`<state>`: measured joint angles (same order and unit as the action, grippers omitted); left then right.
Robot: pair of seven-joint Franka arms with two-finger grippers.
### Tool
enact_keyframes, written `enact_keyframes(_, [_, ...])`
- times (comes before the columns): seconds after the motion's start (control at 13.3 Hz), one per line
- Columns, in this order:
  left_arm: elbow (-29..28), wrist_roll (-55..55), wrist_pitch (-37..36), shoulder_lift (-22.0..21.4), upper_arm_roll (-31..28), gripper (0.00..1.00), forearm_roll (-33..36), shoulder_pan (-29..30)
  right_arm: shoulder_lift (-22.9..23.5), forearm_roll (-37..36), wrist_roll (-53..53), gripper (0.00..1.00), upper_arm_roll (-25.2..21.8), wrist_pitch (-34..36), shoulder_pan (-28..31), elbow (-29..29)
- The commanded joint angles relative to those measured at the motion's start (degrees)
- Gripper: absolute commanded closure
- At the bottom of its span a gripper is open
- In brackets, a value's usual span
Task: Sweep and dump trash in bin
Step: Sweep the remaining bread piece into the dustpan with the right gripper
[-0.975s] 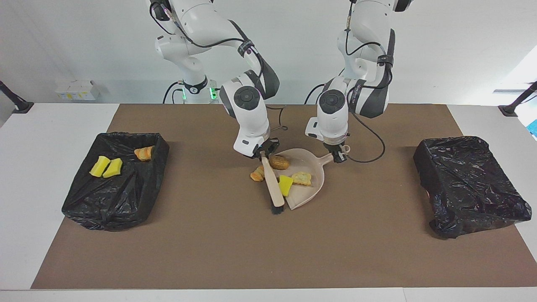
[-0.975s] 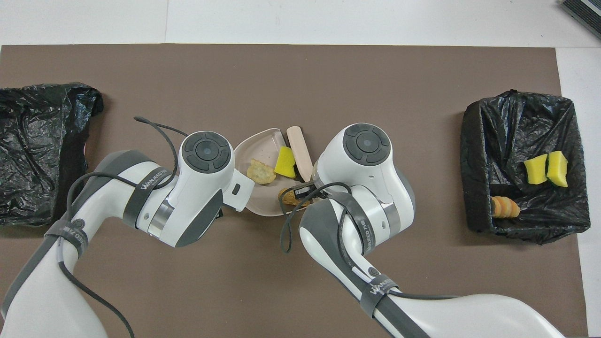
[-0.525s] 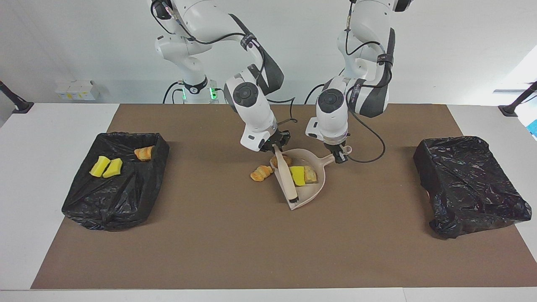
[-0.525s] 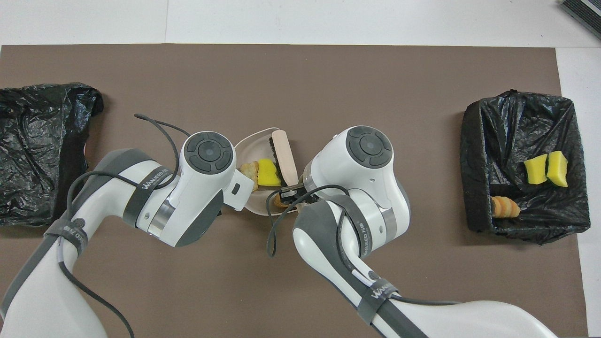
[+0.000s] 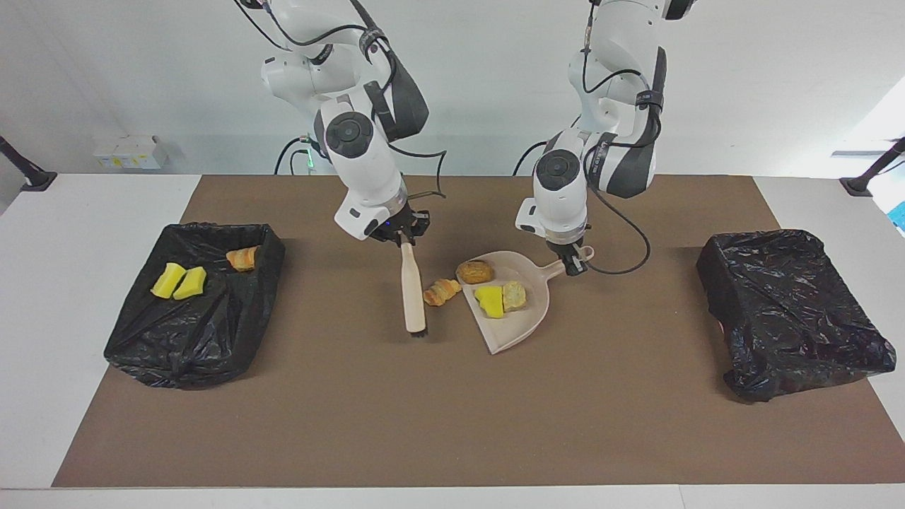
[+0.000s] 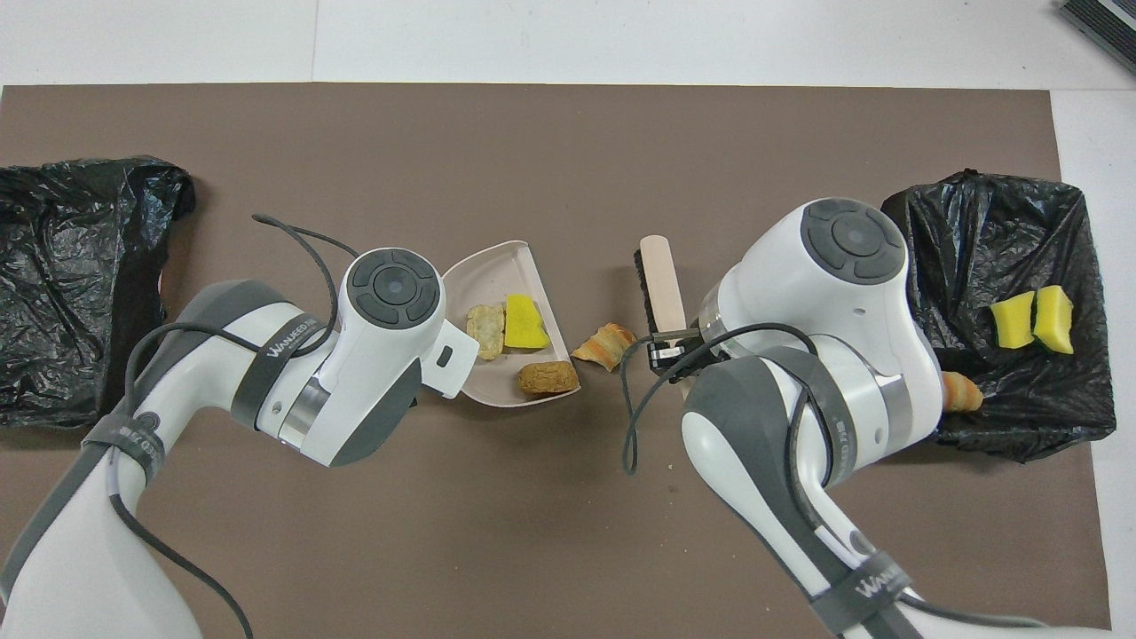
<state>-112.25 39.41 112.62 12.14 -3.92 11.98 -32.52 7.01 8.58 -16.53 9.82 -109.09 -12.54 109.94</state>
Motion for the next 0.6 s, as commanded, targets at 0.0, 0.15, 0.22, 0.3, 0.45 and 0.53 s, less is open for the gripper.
enact_keyframes(0.0, [0.19,-0.47,-0.74,-0.36,-0.3,1.0,1.29,-0.09,-9.27,-2.6,-3.33,1.0,0.81,-8.29,-0.29,15.77])
enact_keyframes(0.15, [0.01,-0.47,-0.3,-0.37,-0.3,1.0,1.29,-0.09,-13.33,-2.51,-3.94,1.0,1.08,-12.28,-0.73,22.4])
enact_keyframes(0.22, [-0.08,-0.39,0.14,-0.45,-0.3,1.0,1.29,0.0,-13.17,-2.51,-5.17,1.0,1.16,-12.2,-0.73,22.68])
enact_keyframes(0.3, [-0.34,-0.39,0.58,-0.54,-0.3,1.0,1.29,0.0,-12.64,-2.51,-6.75,1.0,1.25,-13.07,-1.43,22.94])
enact_keyframes(0.45, [-0.43,-0.3,0.84,-0.63,-0.3,1.0,1.29,0.0,-9.84,-1.64,-9.04,1.0,1.25,-15.0,-5.12,22.07])
enact_keyframes(0.53, [-0.52,-0.3,0.84,-0.54,-0.3,1.0,1.29,0.0,-8.87,-1.46,-9.31,1.0,1.34,-17.01,-5.82,22.07])
